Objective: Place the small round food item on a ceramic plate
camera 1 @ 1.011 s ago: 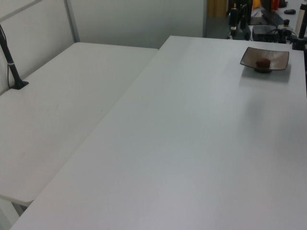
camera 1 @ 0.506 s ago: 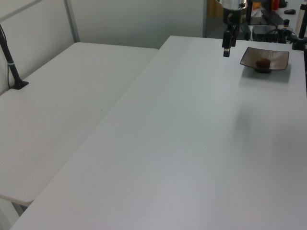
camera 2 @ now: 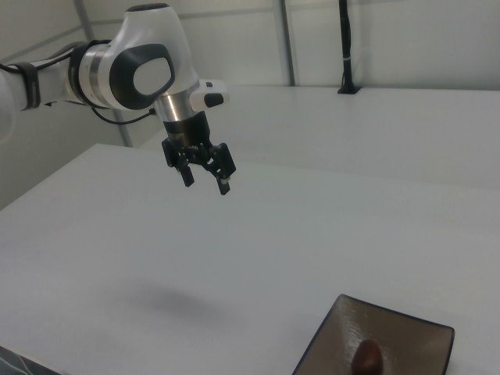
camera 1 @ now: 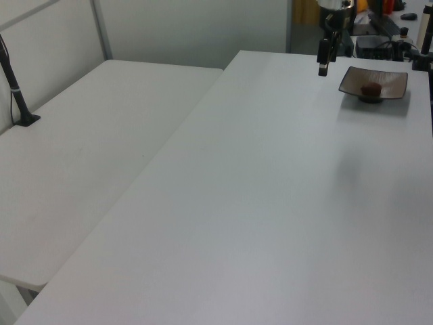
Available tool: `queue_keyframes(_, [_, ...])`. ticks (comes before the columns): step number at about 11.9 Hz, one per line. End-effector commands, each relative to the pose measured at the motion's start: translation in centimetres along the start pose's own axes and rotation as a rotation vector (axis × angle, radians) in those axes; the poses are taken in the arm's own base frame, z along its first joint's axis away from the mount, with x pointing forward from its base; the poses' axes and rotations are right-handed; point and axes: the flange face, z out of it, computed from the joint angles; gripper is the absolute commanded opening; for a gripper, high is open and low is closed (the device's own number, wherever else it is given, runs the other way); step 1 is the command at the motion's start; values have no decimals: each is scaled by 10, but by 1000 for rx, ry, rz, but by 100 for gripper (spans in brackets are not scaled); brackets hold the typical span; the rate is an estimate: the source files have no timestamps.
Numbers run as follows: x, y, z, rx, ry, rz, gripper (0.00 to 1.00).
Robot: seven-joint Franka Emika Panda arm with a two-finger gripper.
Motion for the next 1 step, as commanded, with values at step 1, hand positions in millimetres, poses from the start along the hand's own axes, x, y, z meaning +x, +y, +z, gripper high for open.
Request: queue_keyframes(1, [-8,-1,0,-9,11,-3,100])
